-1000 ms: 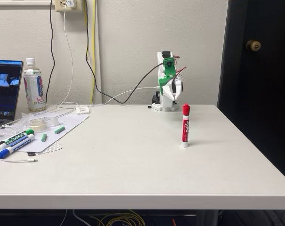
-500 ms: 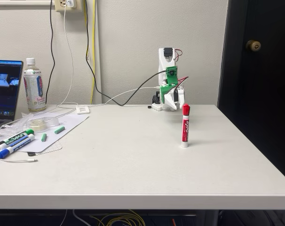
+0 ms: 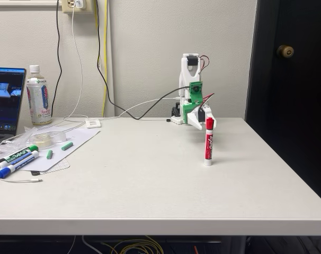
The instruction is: Pick up the red marker.
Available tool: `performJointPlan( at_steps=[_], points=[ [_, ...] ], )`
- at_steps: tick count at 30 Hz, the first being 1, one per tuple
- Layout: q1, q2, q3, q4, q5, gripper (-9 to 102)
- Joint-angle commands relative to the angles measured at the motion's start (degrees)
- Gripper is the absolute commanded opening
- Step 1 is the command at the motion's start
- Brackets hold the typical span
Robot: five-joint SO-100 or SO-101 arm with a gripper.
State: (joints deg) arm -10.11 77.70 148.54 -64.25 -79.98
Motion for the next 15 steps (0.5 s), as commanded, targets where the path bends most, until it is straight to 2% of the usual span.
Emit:
performJointPlan(
  at_steps=[1,15],
  points=[
    [0.0,-4.2,-6.4,-1.8,-0.6,25],
    [2.7,-13.0,-19.2,0.4,-1.1,27]
  ],
)
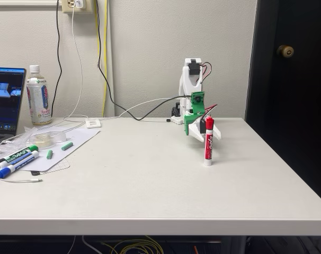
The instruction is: Pick up the red marker.
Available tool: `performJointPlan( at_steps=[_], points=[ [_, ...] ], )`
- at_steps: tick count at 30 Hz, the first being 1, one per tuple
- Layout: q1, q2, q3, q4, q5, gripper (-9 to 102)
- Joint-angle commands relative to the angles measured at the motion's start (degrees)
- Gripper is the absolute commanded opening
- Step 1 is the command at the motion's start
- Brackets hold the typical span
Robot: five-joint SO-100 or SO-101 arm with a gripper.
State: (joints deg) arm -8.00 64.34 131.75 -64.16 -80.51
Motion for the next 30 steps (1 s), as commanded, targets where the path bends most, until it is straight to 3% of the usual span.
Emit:
performJointPlan(
  at_steps=[1,30],
  points=[
    [0.8,0.3,-2.9,0.5,-0.5,27],
    [-0.4,-6.2,-12.6,3.6,-0.3,28]
  ],
)
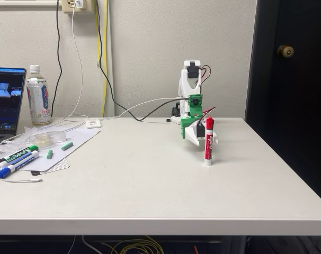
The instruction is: Pick up the red marker.
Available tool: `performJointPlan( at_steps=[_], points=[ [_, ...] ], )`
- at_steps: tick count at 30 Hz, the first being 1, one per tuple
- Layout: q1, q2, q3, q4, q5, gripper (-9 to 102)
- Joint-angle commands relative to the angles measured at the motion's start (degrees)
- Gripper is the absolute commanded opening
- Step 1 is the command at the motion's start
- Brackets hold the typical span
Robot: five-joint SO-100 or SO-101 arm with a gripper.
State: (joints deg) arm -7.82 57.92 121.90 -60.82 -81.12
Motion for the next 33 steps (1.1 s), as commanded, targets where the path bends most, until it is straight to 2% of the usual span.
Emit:
performJointPlan(
  at_steps=[1,8,26,33],
  points=[
    [-0.6,-0.2,-3.3,0.4,0.4,28],
    [-0.5,-0.9,-5.6,2.6,0.9,27],
    [-2.0,-1.0,-5.8,2.8,3.5,5],
    [-2.0,-1.1,-5.5,2.2,3.5,4]
  ],
)
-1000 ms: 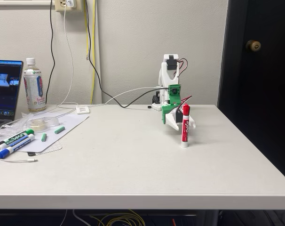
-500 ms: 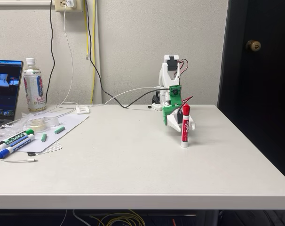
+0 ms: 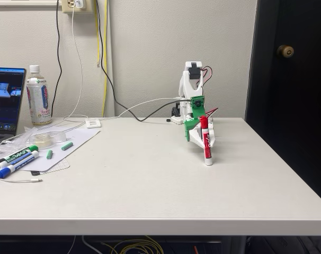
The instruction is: Pick up the red marker.
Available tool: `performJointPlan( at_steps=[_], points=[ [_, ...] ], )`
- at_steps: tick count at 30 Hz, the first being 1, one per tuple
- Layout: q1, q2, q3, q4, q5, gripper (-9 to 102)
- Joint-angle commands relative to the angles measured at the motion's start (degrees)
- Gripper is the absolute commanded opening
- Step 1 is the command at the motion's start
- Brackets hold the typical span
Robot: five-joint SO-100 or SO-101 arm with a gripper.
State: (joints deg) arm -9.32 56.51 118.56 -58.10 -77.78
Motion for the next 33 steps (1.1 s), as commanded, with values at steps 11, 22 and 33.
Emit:
performJointPlan(
  at_steps=[11,22,33],
  points=[
    [-0.7,-0.3,-1.6,-2.7,0.4,2],
    [-0.6,-0.6,-1.3,-4.0,2.3,1],
    [-0.1,23.6,6.2,17.2,11.3,1]
  ],
)
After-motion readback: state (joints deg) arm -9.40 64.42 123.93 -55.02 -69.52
